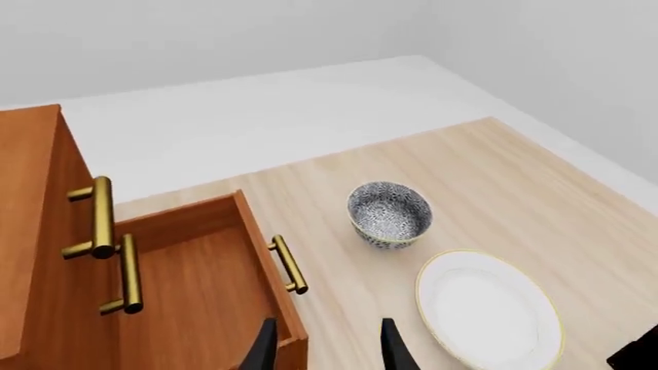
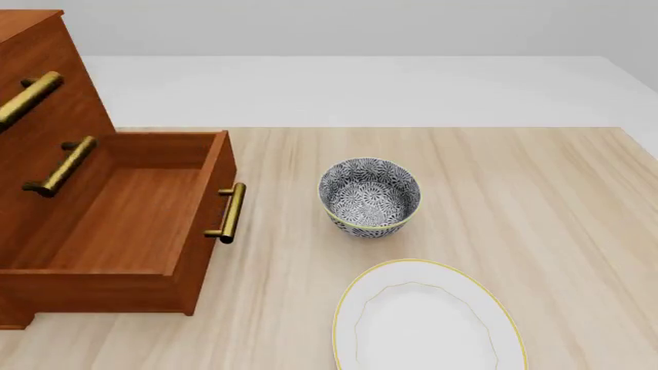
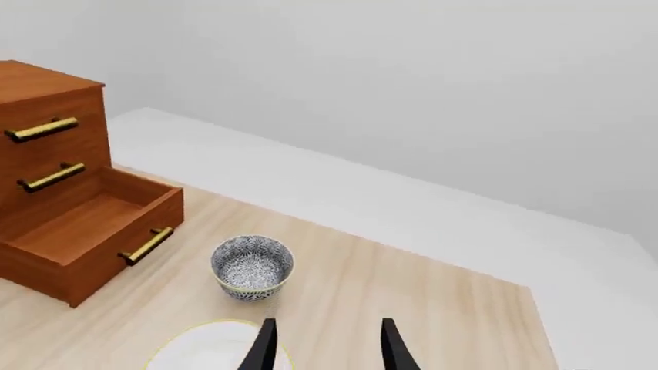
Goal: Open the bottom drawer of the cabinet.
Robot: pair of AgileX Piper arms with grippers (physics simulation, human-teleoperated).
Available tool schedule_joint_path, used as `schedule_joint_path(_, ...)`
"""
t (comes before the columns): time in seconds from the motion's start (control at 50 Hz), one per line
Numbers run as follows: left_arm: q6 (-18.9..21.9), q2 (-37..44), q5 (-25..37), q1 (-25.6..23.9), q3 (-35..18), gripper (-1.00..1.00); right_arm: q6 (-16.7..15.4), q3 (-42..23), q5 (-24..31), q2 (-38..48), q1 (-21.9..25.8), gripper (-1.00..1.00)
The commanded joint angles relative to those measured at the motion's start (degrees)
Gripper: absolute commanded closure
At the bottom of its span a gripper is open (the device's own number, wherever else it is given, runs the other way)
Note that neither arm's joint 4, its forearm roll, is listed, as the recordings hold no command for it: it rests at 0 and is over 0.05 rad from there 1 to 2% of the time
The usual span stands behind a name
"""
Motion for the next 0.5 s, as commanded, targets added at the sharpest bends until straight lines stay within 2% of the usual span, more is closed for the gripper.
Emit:
schedule_joint_path(0.02,1.54,-4.76,7.19,-1.51,-3.00,-1.00,0.12,-6.10,8.07,0.00,2.58,-1.00)
schedule_joint_path(0.12,1.67,-5.76,9.51,-1.89,-4.63,-1.00,0.53,-7.48,10.06,0.00,3.63,-1.00)
schedule_joint_path(0.36,2.27,-8.66,16.93,-1.66,-9.72,-1.00,0.32,-6.86,10.13,0.00,4.92,-1.00)
schedule_joint_path(0.5,1.70,-10.66,20.78,-0.82,-10.72,-1.00,0.31,-6.17,10.13,0.00,5.62,-1.00)
